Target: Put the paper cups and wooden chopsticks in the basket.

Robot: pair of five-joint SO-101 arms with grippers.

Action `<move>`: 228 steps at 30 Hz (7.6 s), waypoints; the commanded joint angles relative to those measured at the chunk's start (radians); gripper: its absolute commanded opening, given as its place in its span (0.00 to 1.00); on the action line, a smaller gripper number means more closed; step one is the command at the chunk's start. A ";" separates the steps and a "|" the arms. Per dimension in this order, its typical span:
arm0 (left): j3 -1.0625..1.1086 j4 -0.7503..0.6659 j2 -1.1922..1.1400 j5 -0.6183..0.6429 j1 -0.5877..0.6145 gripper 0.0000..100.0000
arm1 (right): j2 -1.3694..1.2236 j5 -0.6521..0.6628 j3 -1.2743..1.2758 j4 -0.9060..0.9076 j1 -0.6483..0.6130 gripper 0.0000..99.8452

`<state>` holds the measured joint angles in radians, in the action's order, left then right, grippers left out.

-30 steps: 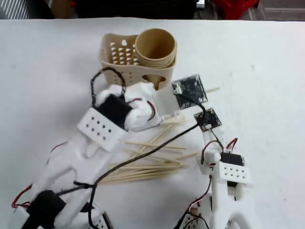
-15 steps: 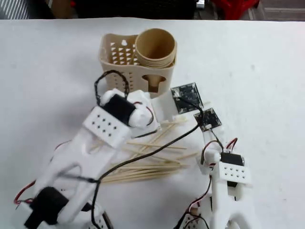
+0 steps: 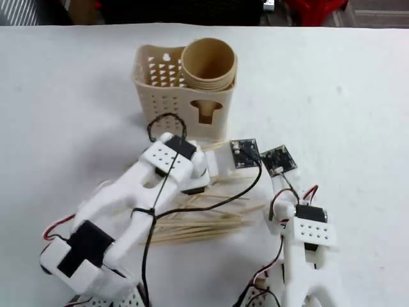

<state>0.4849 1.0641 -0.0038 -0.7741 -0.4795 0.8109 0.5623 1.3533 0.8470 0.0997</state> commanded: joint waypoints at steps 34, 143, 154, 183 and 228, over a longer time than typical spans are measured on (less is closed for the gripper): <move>-0.081 -0.149 -0.217 -0.063 0.022 0.10 | 0.022 0.054 0.008 -0.018 -0.024 0.02; -0.870 0.489 0.306 0.046 0.058 0.02 | 0.628 0.094 0.173 0.176 0.214 0.02; -1.501 0.330 0.153 0.324 0.130 0.02 | 0.628 0.094 0.187 0.176 0.162 0.02; -1.547 -0.015 -0.375 0.859 0.380 0.02 | 0.630 0.094 0.190 0.154 0.162 0.02; -1.883 0.528 -0.295 0.747 0.432 0.12 | 0.630 0.094 0.192 0.154 0.163 0.02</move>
<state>-1.2167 1.3357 -0.4442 0.0698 -0.0591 1.4400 0.6498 1.5512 1.0219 0.2670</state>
